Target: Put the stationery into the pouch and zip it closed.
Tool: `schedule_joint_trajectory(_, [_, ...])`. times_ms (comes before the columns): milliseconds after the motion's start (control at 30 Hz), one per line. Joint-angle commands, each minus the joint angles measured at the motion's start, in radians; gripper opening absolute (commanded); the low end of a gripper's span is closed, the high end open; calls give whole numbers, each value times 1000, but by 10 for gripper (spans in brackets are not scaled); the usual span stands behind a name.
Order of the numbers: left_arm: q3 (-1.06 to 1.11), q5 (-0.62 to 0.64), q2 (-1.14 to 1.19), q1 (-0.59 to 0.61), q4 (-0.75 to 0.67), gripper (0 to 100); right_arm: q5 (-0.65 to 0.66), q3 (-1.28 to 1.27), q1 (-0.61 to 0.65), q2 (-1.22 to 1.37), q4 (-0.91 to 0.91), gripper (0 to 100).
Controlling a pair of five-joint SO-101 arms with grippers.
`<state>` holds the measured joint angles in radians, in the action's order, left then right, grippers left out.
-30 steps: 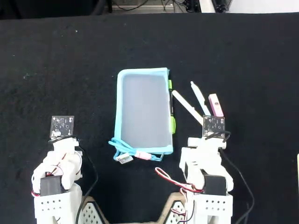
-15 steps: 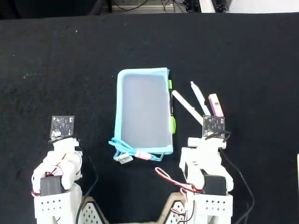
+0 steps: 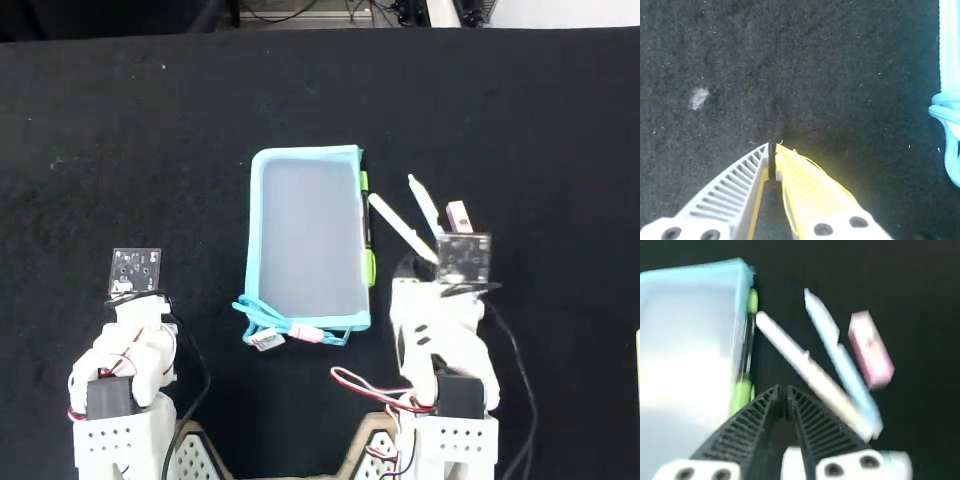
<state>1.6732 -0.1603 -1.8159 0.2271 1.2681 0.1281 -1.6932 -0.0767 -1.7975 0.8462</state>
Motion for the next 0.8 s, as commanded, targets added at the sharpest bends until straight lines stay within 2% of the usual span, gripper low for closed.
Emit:
schedule_joint_trajectory(0, [22, -9, -8, 56, -55, 30, 275, 16, -18, -96, -69, 15])
schedule_joint_trajectory(133, [19, -23, -8, 205, -245, 30, 364, 56, -41, -96, -20, 15])
schedule_joint_trajectory(233, [-2, -186, -8, 295, -384, 30, 367, 157, -101, -96, 83, 15])
schedule_joint_trajectory(300, [-5, -245, -8, 282, -446, 30, 368, 251, -129, -93, 161, 15])
schedule_joint_trajectory(367, [-28, -245, -8, 259, -468, 30, 368, 344, -120, -91, 227, 15])
schedule_joint_trajectory(533, [-176, -94, -3, 206, -468, 30, 353, 499, 35, -87, 311, 15])
schedule_joint_trajectory(600, [-228, -51, -3, 177, -468, 30, 307, 521, 117, -61, 321, 15])
schedule_joint_trajectory(767, [-295, 25, -2, 36, -479, 30, 242, 542, 342, 166, 281, 15])
